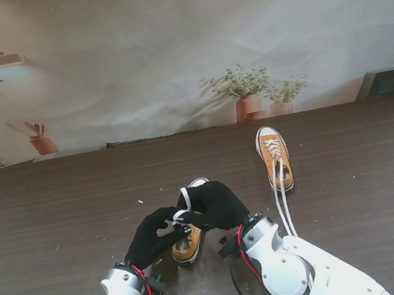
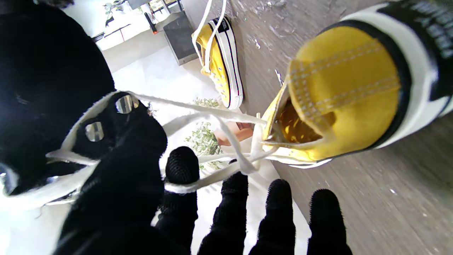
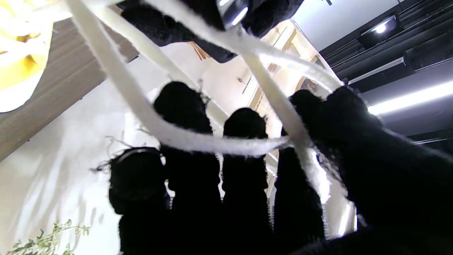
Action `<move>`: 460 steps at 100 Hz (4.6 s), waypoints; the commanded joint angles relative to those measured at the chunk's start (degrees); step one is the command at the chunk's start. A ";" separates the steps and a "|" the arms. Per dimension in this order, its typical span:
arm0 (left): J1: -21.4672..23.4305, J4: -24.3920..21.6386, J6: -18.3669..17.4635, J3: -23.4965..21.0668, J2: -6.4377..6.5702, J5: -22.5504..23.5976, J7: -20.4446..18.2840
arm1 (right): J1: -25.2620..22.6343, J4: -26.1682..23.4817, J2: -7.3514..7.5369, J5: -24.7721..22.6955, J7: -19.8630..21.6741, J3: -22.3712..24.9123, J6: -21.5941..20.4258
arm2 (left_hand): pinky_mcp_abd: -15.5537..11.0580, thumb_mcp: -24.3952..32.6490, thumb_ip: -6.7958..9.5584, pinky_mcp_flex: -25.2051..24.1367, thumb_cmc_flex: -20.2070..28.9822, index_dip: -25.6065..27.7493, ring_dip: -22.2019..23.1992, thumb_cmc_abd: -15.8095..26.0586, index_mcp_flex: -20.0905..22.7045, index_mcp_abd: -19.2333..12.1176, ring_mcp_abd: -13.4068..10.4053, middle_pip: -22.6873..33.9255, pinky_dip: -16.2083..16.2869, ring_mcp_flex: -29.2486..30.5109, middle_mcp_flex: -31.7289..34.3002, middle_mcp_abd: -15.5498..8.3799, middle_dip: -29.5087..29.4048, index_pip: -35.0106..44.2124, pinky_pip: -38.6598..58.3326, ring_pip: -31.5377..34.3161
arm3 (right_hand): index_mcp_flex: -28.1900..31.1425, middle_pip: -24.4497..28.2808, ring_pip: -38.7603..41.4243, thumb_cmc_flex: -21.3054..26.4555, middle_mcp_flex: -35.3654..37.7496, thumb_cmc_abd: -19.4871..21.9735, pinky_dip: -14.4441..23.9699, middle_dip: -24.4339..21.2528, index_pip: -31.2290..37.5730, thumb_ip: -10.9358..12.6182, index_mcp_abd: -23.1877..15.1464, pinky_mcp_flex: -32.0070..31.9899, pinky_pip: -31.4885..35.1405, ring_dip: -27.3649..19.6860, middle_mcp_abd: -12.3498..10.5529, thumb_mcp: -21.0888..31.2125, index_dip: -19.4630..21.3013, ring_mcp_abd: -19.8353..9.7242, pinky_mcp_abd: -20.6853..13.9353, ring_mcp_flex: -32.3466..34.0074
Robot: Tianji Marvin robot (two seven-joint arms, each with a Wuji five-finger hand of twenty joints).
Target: Tie the shoelaces into a bow on the shoes
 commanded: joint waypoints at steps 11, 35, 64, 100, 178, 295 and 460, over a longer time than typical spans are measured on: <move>0.45 -0.83 1.02 0.51 -0.93 -0.85 1.01 | -0.20 -0.34 0.18 -0.37 0.75 -0.31 -0.43 | 0.36 -6.04 0.87 -0.25 0.95 -5.22 1.46 5.43 8.74 -3.47 0.44 -2.41 0.05 0.89 1.89 1.17 -1.71 -5.96 2.02 0.93 | 0.09 0.07 0.39 1.50 0.94 0.13 -0.09 -0.51 1.74 1.11 -4.05 -0.18 0.43 0.60 -0.67 1.22 -0.04 0.35 0.34 0.78; 1.28 -1.96 1.43 0.66 -1.18 -4.83 0.58 | -0.42 -0.27 0.31 -0.27 1.15 -0.22 -0.53 | -1.07 -12.10 0.52 -2.50 5.96 -25.28 1.52 14.40 12.62 -2.40 -0.09 -4.77 1.73 -1.48 0.60 0.53 -5.24 -19.88 1.13 -0.26 | 0.19 0.01 0.34 1.41 1.00 0.10 -0.05 -0.52 1.68 1.09 -3.89 -0.26 0.35 0.61 -0.63 1.18 -0.10 0.34 0.32 0.71; 2.75 -3.24 1.16 0.30 -0.60 -9.27 -3.22 | -1.09 -0.66 0.46 -0.49 1.32 -0.24 -1.24 | -3.54 -14.71 0.65 -4.26 10.94 -45.81 2.03 16.90 4.66 -5.32 -2.65 -7.27 4.01 -4.42 -4.91 -1.62 -6.72 -45.34 -2.70 -2.34 | 0.16 -0.02 0.24 1.40 0.89 0.30 -0.01 -0.50 1.61 1.09 -4.01 -0.44 0.21 0.61 -0.65 1.09 -0.09 0.33 0.37 0.59; 5.95 -4.04 -0.03 -0.88 0.01 -16.75 -7.88 | -1.35 -0.93 0.43 -0.53 1.26 -0.65 -1.66 | -5.73 -14.97 0.64 -4.97 11.87 -47.11 2.27 20.50 -7.83 -7.98 -4.63 -9.58 5.31 -6.93 -10.77 -2.65 -7.78 -58.03 -8.24 -4.00 | -0.02 0.02 0.14 1.49 0.80 0.46 0.10 -0.45 1.59 1.13 -3.91 -0.70 0.06 0.64 -0.71 0.94 -0.03 0.34 0.44 0.40; 11.05 -8.85 -1.99 -0.68 -2.37 -37.74 -5.03 | -1.63 -1.31 0.87 -1.33 2.13 -0.99 -0.96 | -4.72 8.26 -1.88 1.96 -1.71 -40.56 3.39 2.30 -3.42 -7.18 -4.73 -6.85 17.10 -5.22 -8.27 -3.11 -5.79 -45.43 -25.11 -2.84 | 0.05 -0.07 0.13 1.46 0.83 0.32 0.23 -0.48 1.61 1.17 -4.06 -0.69 0.00 0.69 -0.65 0.96 -0.10 0.36 0.43 0.34; 11.43 -11.87 -2.34 -0.21 -5.78 -32.39 12.37 | -4.12 -3.25 1.88 6.74 9.76 1.60 -1.21 | -3.59 19.36 -5.48 7.19 2.89 -31.49 0.87 -4.16 11.44 1.45 -4.35 2.83 21.30 -1.31 3.30 -6.05 -6.13 -18.89 -23.83 5.31 | -9.77 -9.79 -14.73 -0.44 -11.48 0.73 -3.32 -8.29 -7.05 1.32 -4.51 -16.77 -13.91 -1.94 1.42 -0.82 -16.23 0.53 -0.07 -12.74; 13.24 -14.35 -1.92 -3.29 -4.62 -39.85 6.06 | -7.17 -6.54 1.62 19.93 14.25 4.33 2.61 | -4.57 6.81 2.07 0.14 15.20 -3.62 3.61 8.75 -10.19 7.14 -3.99 0.14 19.26 -4.51 -1.47 -0.09 14.17 -10.00 -26.56 1.46 | -1.90 -14.73 -24.15 9.25 -17.75 7.61 -3.41 -13.20 -1.25 1.96 -4.70 -28.31 -24.08 -3.12 3.63 -2.87 1.93 2.92 -0.71 -22.81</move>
